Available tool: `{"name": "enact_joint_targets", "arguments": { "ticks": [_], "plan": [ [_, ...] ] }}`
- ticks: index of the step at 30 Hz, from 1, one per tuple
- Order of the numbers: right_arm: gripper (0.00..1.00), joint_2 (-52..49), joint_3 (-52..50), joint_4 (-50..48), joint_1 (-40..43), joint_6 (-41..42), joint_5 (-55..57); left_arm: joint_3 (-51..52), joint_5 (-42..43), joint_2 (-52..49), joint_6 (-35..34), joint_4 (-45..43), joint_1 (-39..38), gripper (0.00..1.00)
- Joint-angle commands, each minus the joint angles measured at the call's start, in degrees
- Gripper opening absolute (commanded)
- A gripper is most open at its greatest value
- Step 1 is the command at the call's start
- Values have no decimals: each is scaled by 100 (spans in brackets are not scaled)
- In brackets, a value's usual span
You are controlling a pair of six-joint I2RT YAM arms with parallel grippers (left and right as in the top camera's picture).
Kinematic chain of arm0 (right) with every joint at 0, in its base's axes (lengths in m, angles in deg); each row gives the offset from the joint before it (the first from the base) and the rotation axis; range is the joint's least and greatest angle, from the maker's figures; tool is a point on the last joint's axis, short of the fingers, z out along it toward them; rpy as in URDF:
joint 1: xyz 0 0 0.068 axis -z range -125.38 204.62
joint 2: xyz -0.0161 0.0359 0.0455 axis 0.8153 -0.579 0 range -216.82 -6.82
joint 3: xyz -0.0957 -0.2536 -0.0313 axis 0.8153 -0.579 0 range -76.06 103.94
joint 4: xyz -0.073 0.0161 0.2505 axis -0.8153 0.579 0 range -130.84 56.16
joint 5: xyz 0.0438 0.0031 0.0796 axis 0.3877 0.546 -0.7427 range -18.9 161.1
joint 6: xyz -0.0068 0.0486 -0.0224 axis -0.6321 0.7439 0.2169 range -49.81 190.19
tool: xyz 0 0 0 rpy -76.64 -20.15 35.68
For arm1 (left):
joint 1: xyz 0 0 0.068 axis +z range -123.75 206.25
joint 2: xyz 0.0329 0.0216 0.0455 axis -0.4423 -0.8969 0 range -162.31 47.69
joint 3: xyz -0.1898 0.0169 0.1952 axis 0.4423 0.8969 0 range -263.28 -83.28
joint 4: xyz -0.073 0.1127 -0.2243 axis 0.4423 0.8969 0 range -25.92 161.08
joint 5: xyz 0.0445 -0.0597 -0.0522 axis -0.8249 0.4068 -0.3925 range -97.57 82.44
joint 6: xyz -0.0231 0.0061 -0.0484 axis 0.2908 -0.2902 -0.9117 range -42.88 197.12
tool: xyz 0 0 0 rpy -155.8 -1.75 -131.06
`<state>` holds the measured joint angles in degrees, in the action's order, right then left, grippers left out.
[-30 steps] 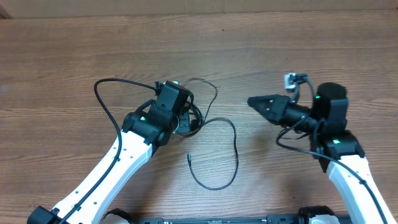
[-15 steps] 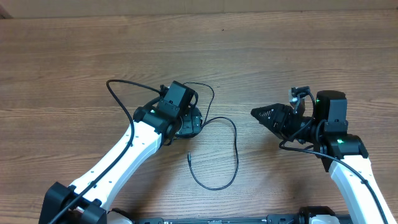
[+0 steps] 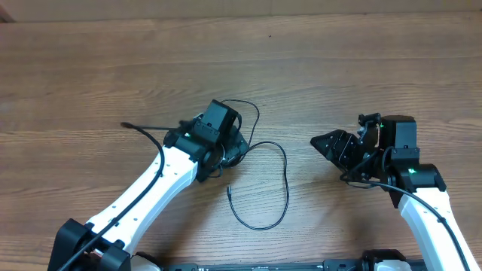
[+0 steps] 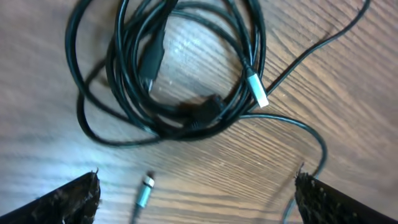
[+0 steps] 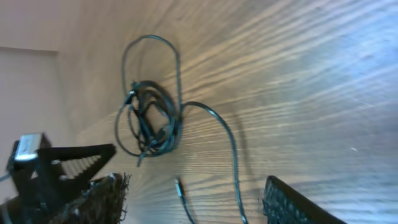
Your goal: Untangle cables
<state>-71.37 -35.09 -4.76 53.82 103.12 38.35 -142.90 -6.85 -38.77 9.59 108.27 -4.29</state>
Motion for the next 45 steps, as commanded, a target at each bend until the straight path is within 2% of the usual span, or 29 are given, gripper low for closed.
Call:
{"name": "enact_joint_targets", "arguments": {
  "ticks": [1, 4, 5, 6, 8, 12, 14, 19, 22, 25, 28, 34, 36, 37, 39, 41, 42, 45],
  "plan": [
    [71, 15, -22, 111, -17, -46, 382, -122, 74, -44, -1462, 50, -149, 99],
    [72, 15, -22, 264, -17, -48, 494, -107, -109, -44, -1919, 59, -219, 100],
    [72, 15, -22, 293, -17, -48, 494, -96, -162, -44, -2011, 59, -223, 95],
    [72, 15, -22, 317, -17, -48, 492, -74, -197, -44, -2155, 61, -221, 81],
    [72, 15, -22, 330, -17, -48, 492, -26, -240, -46, -2356, 61, -223, 68],
    [72, 15, -22, 332, -17, -46, 492, 177, -275, -46, -2883, 48, -223, 65],
    [72, 15, -22, 365, -17, -46, 490, 352, -280, -46, -3259, -31, -221, 59],
    [72, 15, -22, 393, -17, -46, 490, 833, -470, -46, -3792, -505, -221, 56],
    [72, 15, -22, 393, -17, -46, 490, 968, -621, -46, -3812, -717, -221, 53],
    [72, 15, -22, 393, -17, -46, 490, 986, -833, -46, -3812, -745, -223, 44],
    [72, 15, -22, 391, -17, -46, 492, 988, -1010, -55, -3812, -765, -223, 41],
    [72, 15, -22, 387, -17, -46, 494, 988, -1003, -273, -3810, -988, -227, 38],
    [72, 15, -22, 391, -17, -46, 492, 988, -911, -448, -3810, -1067, -234, 42],
    [72, 15, -22, 393, -17, -46, 490, 988, -876, -562, -3812, -1093, -240, 39],
    [72, 15, -22, 396, -17, -46, 492, 988, -872, -756, -3812, -1169, -243, 27],
    [72, 15, -22, 396, -17, -46, 492, 988, -859, -881, -3810, -1231, -232, 8],
    [72, 15, -22, 396, -17, -46, 492, 988, -837, -887, -3786, -1257, -219, 4],
    [72, 15, -22, 393, -17, -46, 492, 981, -706, -787, -3633, -1292, -203, 4]
  ]
}}
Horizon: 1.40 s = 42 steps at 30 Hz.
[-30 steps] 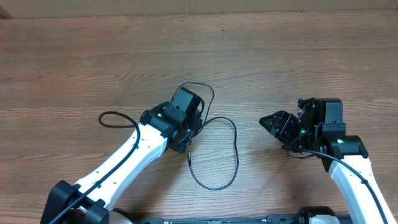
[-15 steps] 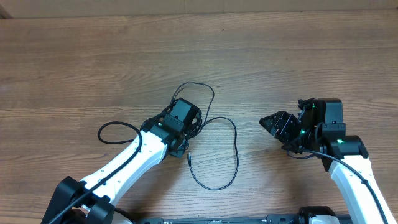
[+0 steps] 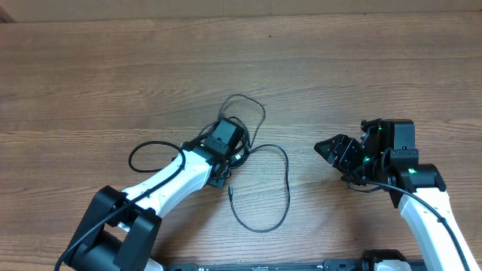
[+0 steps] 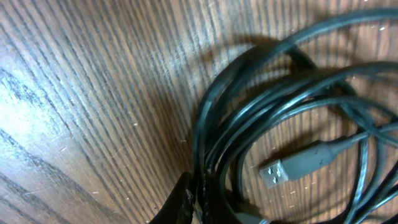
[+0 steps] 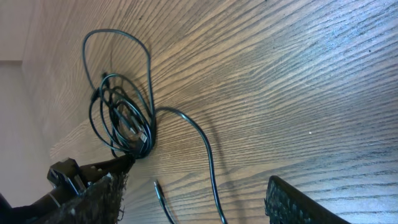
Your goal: Untangle cables
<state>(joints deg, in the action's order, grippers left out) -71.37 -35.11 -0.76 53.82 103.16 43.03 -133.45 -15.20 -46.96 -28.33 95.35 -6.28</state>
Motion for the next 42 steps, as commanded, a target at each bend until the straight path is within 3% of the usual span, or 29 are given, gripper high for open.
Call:
{"name": "enact_joint_targets", "arguments": {
  "ticks": [1, 11, 16, 20, 27, 29, 32, 36, 38, 39, 42],
  "plan": [
    [72, 15, -20, -9, -17, -48, 24, 26, 127, 120, 308, -13, -2, 4],
    [72, 15, -20, -9, -17, -48, 24, -229, -44, 1237, 2085, -2, 50, 4],
    [72, 15, -20, -4, -17, -48, 153, -229, -258, 1547, 2070, -9, 96, 5],
    [72, 15, -20, -4, -17, -48, 155, -229, -433, 1547, 1902, -4, 190, 12],
    [72, 15, -35, -7, -17, -48, 155, -227, -1193, 1471, 1373, 87, 492, 5],
    [72, 13, -46, -2, -17, -48, 153, -227, -1241, 1366, 1095, 170, 623, 7],
    [72, 13, -48, 15, -17, -48, 157, -227, -1005, 1134, 1034, 181, 772, 28],
    [72, 13, -50, 15, -17, -46, 258, -227, -317, 774, 1080, 195, 787, 79],
    [72, 13, -50, 13, -17, -46, 258, -227, 15, 616, 1075, 234, 787, 94],
    [73, 13, -50, 13, -17, -48, 260, -227, 258, 544, 1073, 245, 787, 100],
    [72, 13, -50, 17, -17, -48, 258, -227, 654, 466, 1069, 227, 787, 100]
  ]
}}
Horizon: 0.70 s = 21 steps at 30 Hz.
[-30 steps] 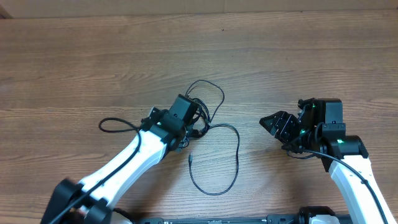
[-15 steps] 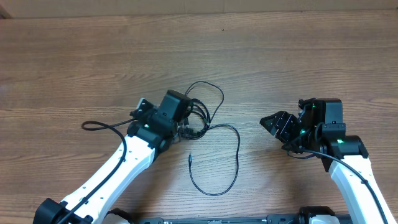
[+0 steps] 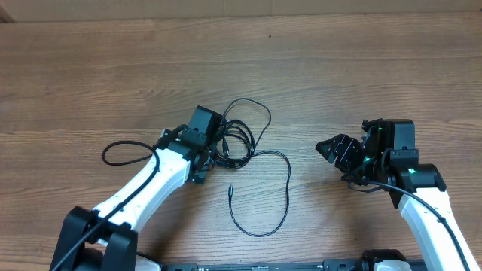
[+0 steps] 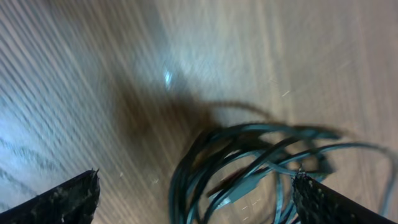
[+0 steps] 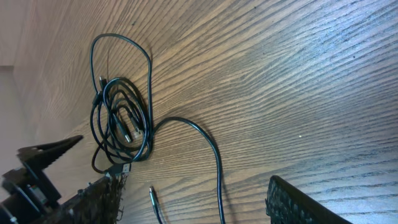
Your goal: Untangle cables
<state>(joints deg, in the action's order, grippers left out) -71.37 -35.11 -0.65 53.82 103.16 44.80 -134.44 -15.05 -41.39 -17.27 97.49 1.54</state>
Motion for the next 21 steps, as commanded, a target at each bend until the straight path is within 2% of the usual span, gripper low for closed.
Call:
{"name": "enact_joint_targets", "arguments": {
  "ticks": [1, 3, 6, 9, 16, 21],
  "plan": [
    [73, 13, -50, 7, -17, -48, 81, -129, 688, -92, -39, -13, 7, 88],
    [73, 13, -50, 7, -17, -48, 81, -129, 691, -92, -37, -103, 7, 74],
    [73, 13, -50, 7, -17, -48, 81, -129, 682, -92, -37, -109, 7, 45],
    [73, 13, -50, 7, -17, -48, 81, -129, 592, -92, -72, -140, 9, 28],
    [74, 13, -50, 52, -17, -48, 85, -129, 262, -92, -170, -713, 422, 21],
    [76, 13, -50, 92, -17, -48, 103, -129, 245, -122, -651, -782, 1049, 24]
  ]
}}
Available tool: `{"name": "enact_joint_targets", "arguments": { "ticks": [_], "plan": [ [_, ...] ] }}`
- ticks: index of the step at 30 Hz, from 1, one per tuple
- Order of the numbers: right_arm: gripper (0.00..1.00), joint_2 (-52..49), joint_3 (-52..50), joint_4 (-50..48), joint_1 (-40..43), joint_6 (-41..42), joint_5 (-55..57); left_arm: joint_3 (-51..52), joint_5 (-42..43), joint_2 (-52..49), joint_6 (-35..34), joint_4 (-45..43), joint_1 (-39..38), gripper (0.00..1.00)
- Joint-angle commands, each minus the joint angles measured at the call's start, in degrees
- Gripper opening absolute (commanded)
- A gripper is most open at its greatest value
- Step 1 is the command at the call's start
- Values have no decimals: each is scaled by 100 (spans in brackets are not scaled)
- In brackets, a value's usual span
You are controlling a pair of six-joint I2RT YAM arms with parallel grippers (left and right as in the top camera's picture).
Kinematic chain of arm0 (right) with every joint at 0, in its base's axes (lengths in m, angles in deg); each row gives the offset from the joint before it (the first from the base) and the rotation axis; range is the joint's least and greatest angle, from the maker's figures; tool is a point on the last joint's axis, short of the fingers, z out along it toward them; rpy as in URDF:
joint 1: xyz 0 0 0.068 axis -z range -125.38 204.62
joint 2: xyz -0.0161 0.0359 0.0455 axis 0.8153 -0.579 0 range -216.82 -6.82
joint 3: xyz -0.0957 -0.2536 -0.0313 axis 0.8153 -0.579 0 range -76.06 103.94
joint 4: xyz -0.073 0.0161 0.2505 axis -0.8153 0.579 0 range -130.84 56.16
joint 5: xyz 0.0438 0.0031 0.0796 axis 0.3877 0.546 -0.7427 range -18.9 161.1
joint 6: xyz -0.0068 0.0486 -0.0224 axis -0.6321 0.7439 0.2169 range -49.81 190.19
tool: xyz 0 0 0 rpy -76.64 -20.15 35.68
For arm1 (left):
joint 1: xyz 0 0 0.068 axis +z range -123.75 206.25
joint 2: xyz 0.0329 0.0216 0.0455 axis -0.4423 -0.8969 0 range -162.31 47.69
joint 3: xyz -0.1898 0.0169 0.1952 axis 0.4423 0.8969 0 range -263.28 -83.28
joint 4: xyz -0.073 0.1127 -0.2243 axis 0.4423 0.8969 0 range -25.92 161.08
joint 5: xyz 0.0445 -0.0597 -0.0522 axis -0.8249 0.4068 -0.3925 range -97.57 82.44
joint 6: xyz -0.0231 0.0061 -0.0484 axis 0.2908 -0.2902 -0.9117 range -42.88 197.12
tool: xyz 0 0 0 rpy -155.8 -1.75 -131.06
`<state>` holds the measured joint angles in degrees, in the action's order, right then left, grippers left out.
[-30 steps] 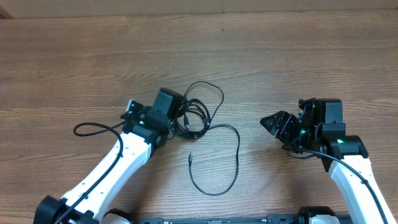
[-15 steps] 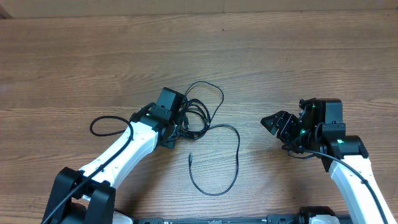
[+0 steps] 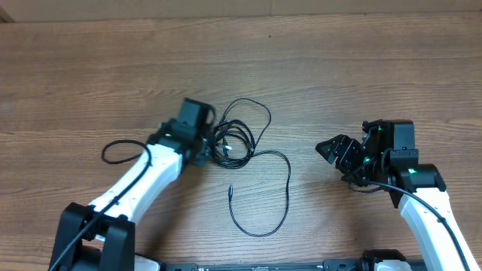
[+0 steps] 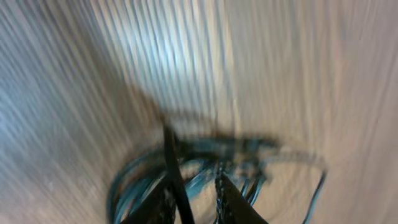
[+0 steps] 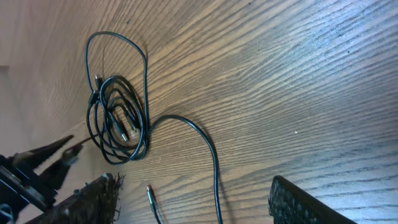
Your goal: Untangle cables
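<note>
A tangled bundle of thin black cables (image 3: 232, 146) lies on the wooden table, also visible in the right wrist view (image 5: 118, 127). One loop (image 3: 252, 107) sticks out on the far side. A long tail (image 3: 288, 188) curves toward me and ends in a small plug (image 3: 230, 190). My left gripper (image 3: 211, 145) is at the bundle's left edge. The left wrist view is blurred, but its fingers (image 4: 231, 202) are drawn close together with a dark strand between them. My right gripper (image 5: 199, 205) is open, well to the right of the cables.
The left arm's own black wire (image 3: 113, 152) loops over the table to the left of the bundle. The table's far edge (image 3: 241, 16) runs along the top of the overhead view.
My left gripper's fingers were wide apart beside the bundle and are now close together at its left edge. The wrist has shifted slightly farther away. Bundle and right arm are almost unchanged.
First my left gripper hung open above the bundle. Then it was low among the strands. After that the bundle lay slightly further left and more spread, with the gripper open beside it. Now the fingers are closed in on a strand. The right arm stayed put.
</note>
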<state>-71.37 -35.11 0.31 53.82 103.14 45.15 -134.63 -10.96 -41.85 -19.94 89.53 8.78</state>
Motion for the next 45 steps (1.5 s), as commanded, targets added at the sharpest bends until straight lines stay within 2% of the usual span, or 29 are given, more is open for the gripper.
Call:
{"name": "enact_joint_targets", "arguments": {
  "ticks": [1, 4, 5, 6, 10, 13, 16, 20, 22, 24, 28, 29, 31, 32, 34, 35, 40, 44, 45],
  "plan": [
    [76, 13, -50, -7, -17, -46, 92, -109, -157, -120, -396, 17, 459, 25],
    [76, 13, -50, -11, -17, -46, 203, -109, -98, -352, -391, 22, 699, 30],
    [76, 13, -50, -11, -17, -44, 227, -109, -87, -479, -391, 20, 741, 36],
    [76, 15, -50, -11, -17, -44, 243, -109, -87, -597, -389, 20, 772, 47],
    [76, 13, -50, 15, -17, -44, 238, -109, 50, -1108, -144, 22, 885, 57],
    [76, 13, -50, 59, -17, -46, 247, -109, 474, -1322, 52, 9, 977, 74],
    [76, 13, -50, 59, -17, -44, 260, -109, 730, -1355, 566, -33, 1064, 99],
    [77, 13, -50, 61, -17, -46, 262, -129, 1012, -1298, 2046, -470, 1252, 100],
    [77, 13, -50, 61, -17, -44, 262, -142, 1528, -1222, 3115, -876, 1388, 99],
    [77, 13, -50, 57, -17, -44, 262, -175, 2227, -1130, 4553, -1399, 1515, 100],
    [77, 13, -50, 59, -17, -46, 302, -302, 3134, -951, 6511, -1628, 1600, 100],
    [77, 13, -50, 57, -17, -44, 302, -308, 3261, -896, 6985, -1628, 1593, 98],
    [77, 13, -50, 52, -17, -44, 304, -308, 3368, -837, 7928, -1532, 1506, 87],
    [77, 13, -50, 52, -17, -44, 306, -308, 3318, -831, 8349, -1434, 1438, 77],
    [77, 13, -50, 52, -17, -44, 345, -308, 3228, -835, 8896, -1226, 1325, 64],
    [77, 13, -50, 52, -17, -44, 348, -308, 3163, -837, 9044, -1139, 1276, 62],
    [77, 13, -50, 11, -17, -44, 348, -306, 2889, -861, 9444, -1023, 938, 68],
    [77, 13, -50, 17, -17, -44, 345, -306, 1759, -861, 9473, -997, 654, 68],
    [77, 13, -50, 17, -17, -44, 345, -304, 1390, -861, 9473, -981, 581, 66]
  ]
}}
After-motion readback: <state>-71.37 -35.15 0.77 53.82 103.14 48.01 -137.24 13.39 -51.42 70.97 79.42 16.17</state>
